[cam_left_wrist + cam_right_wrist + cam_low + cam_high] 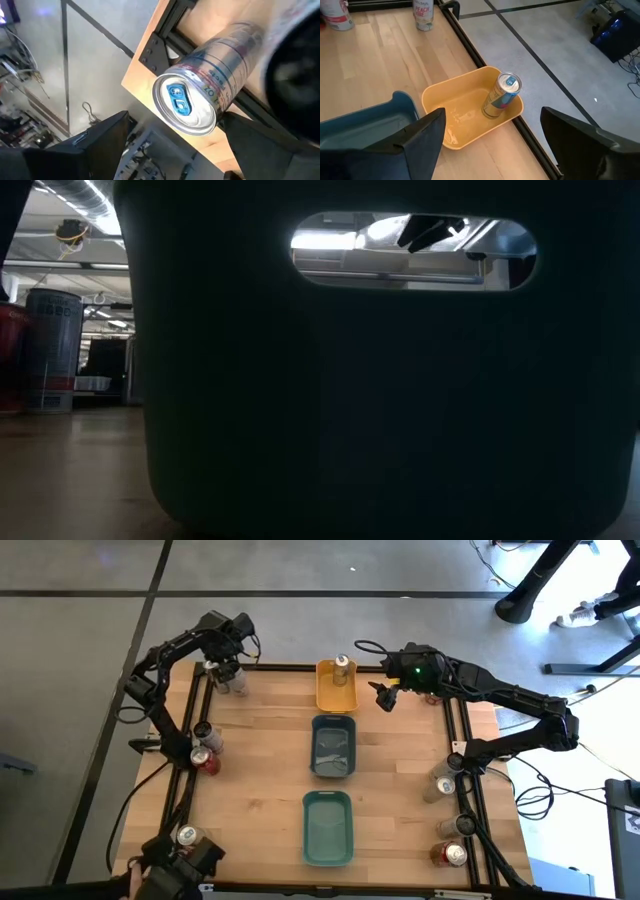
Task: Sort soda cans
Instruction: Put the top blue soda can into the yellow bin, then put the bottom left blue soda can into the yellow bin
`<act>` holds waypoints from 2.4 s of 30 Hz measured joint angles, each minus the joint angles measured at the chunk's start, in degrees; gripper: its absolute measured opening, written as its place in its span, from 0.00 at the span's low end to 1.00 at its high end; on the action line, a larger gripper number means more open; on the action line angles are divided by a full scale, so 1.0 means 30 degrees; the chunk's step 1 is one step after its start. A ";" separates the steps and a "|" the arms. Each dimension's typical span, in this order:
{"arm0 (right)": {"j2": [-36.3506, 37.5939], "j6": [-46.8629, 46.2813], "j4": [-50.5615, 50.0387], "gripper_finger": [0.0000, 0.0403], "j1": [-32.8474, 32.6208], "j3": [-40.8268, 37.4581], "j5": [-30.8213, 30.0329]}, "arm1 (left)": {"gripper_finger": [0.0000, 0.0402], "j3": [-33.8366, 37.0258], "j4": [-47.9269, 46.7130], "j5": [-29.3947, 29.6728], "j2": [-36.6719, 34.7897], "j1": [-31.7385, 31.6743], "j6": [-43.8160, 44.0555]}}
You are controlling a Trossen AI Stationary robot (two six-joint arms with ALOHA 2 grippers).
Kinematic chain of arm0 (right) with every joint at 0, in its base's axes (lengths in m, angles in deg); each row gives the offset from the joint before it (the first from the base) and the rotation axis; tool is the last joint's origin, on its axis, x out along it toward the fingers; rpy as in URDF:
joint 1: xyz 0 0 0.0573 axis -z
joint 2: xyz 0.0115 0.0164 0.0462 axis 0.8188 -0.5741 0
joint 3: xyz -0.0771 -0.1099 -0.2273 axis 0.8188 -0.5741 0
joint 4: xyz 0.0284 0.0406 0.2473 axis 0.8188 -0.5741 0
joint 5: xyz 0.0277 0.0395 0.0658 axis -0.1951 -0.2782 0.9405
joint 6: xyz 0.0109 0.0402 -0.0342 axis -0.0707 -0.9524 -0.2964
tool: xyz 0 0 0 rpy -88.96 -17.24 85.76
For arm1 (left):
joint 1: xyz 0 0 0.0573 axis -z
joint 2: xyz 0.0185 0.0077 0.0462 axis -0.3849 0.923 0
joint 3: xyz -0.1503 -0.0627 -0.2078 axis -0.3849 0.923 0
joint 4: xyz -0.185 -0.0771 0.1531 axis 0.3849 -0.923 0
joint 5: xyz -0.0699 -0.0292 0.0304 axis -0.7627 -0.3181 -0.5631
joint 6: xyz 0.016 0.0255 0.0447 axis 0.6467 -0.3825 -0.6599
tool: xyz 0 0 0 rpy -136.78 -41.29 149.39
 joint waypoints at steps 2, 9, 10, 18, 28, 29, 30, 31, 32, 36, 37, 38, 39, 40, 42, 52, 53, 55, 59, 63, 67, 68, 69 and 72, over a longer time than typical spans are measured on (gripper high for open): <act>-0.0004 -0.0001 0.0000 0.81 0.0000 0.0000 0.0007 | 0.79 0.0000 0.0021 -0.0094 -0.0007 -0.0306 0.0080; -0.0004 0.0011 -0.0080 0.81 0.0000 0.0000 0.0002 | 0.79 0.0000 0.0300 -0.0712 -0.0007 -0.0254 -0.0295; -0.0004 0.0011 -0.0080 0.81 0.0000 0.0000 0.0002 | 0.79 0.0007 0.0313 -0.0827 -0.0015 -0.0248 -0.0438; -0.0004 0.0146 -0.0080 0.81 0.0000 0.0000 -0.0006 | 0.79 0.0015 0.0368 -0.1104 -0.0015 -0.0164 -0.0766; -0.0004 0.0332 0.0015 0.81 0.0000 0.0000 -0.0035 | 0.79 0.0015 0.0430 -0.1787 -0.0015 -0.0040 -0.1429; -0.0003 0.0332 0.0015 0.81 0.0000 0.0000 -0.0035 | 0.79 0.0022 0.0376 -0.1832 -0.0015 0.0012 -0.1510; -0.0004 0.0340 0.0015 0.81 0.0000 0.0000 -0.0043 | 0.79 0.0022 0.0306 -0.1885 -0.0015 0.0057 -0.1582; -0.0004 0.0381 0.0015 0.81 0.0000 0.0000 -0.0063 | 0.79 0.0022 0.0233 -0.1911 -0.0015 0.0123 -0.1615; -0.0004 0.0426 0.0027 0.81 0.0000 0.0000 -0.0064 | 0.79 0.0028 0.0207 -0.1919 -0.0015 0.0134 -0.1642; -0.0004 0.0426 0.0036 0.81 0.0000 0.0000 -0.0064 | 0.79 0.0029 0.0187 -0.2081 -0.0015 0.0142 -0.1706; -0.0004 0.0426 0.0044 0.81 0.0000 0.0000 -0.0064 | 0.79 0.0029 0.0201 -0.2144 -0.0015 0.0142 -0.1721; -0.0004 0.0426 0.0051 0.81 0.0000 0.0000 -0.0064 | 0.79 0.0029 0.0216 -0.2184 -0.0015 0.0134 -0.1734; -0.0004 0.0433 0.0051 0.81 0.0000 0.0000 -0.0064 | 0.79 0.0029 0.0236 -0.2212 -0.0015 0.0134 -0.1726; -0.0004 0.0434 0.0051 0.81 0.0000 0.0000 -0.0064 | 0.79 0.0029 0.0250 -0.2212 -0.0015 0.0134 -0.1726; -0.0004 0.0434 0.0051 0.81 0.0000 0.0000 -0.0064 | 0.79 0.0029 0.0250 -0.2212 -0.0015 0.0134 -0.1726; -0.0004 0.0434 0.0051 0.81 0.0000 0.0000 -0.0051 | 0.79 0.0029 0.0506 -0.2205 0.0053 0.0105 -0.1574; -0.0004 0.0437 0.0044 0.81 0.0000 0.0000 -0.0057 | 0.79 0.0029 0.0478 -0.2194 0.0105 0.0105 -0.1581; -0.0004 0.0441 0.0047 0.81 0.0000 0.0000 -0.0049 | 0.79 0.0035 0.0370 -0.2161 0.0165 0.0098 -0.1635; -0.0003 0.0438 0.0044 0.81 0.0000 0.0000 -0.0021 | 0.79 0.0036 0.0270 -0.2132 0.0204 0.0101 -0.1675; -0.0004 0.0437 0.0044 0.81 0.0000 0.0000 0.0089 | 0.79 0.0029 -0.0267 -0.2059 0.0184 0.0374 -0.1748; -0.0004 0.0479 0.0051 0.81 0.0000 0.0000 0.0089 | 0.78 0.0029 -0.0586 -0.2059 -0.0130 0.0935 -0.1720; -0.0004 0.0506 0.0051 0.81 0.0000 0.0000 0.0089 | 0.78 0.0029 -0.0604 -0.2063 -0.0254 0.1066 -0.1690; -0.0004 0.0507 0.0051 0.81 0.0000 0.0000 0.0089 | 0.77 0.0029 -0.0639 -0.2063 -0.0411 0.1207 -0.1659; -0.0004 0.0556 0.0051 0.81 0.0000 0.0000 0.0089 | 0.74 -0.0227 -0.0732 -0.2052 -0.1040 0.1529 -0.1569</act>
